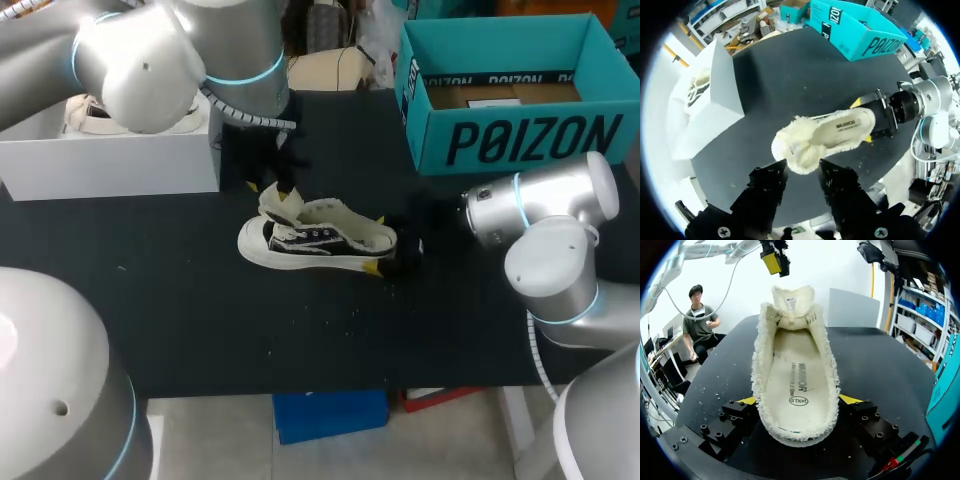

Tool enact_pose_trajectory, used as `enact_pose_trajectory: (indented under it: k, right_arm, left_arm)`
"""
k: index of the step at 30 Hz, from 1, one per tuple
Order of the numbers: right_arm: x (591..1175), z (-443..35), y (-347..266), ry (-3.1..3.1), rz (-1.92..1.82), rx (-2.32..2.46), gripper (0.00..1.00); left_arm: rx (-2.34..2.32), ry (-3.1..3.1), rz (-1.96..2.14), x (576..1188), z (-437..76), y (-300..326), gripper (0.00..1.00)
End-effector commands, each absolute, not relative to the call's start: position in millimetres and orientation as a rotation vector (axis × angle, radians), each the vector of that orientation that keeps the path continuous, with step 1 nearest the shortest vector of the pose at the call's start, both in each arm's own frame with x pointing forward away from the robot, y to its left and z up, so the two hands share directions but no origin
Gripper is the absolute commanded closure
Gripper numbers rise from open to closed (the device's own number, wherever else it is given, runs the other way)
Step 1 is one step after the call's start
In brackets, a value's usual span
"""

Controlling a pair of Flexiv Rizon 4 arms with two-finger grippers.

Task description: Take the shoe out of the shoebox, open the shoe tongue, remove and reinsert the insole, then place the shoe into the shoebox

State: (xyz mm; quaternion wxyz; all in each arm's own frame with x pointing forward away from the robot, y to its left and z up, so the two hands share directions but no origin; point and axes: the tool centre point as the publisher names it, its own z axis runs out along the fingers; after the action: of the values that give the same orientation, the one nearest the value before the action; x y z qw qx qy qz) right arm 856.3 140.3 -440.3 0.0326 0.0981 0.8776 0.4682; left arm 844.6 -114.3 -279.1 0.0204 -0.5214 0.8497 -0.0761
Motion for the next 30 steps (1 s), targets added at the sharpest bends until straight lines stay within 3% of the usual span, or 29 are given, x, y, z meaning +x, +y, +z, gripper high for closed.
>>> enact_pose_trajectory:
  k: [1,17,21,30]
  right_arm:
    - [857,-442,141,2.702,1.442,0.303,1.00]
    - [857,-442,141,2.702,1.442,0.303,1.00]
    - [857,-442,141,2.702,1.442,0.303,1.00]
    - [857,-442,141,2.702,1.442,0.303,1.00]
  left_arm:
    - [-0.375,3.694,-0.222,859,-286,-127,1.00]
    - [-0.308,3.723,-0.219,859,-286,-127,1.00]
    - [0.080,3.699,-0.109,855,-289,-145,1.00]
    - [0.339,3.518,-0.022,854,-295,-167,1.00]
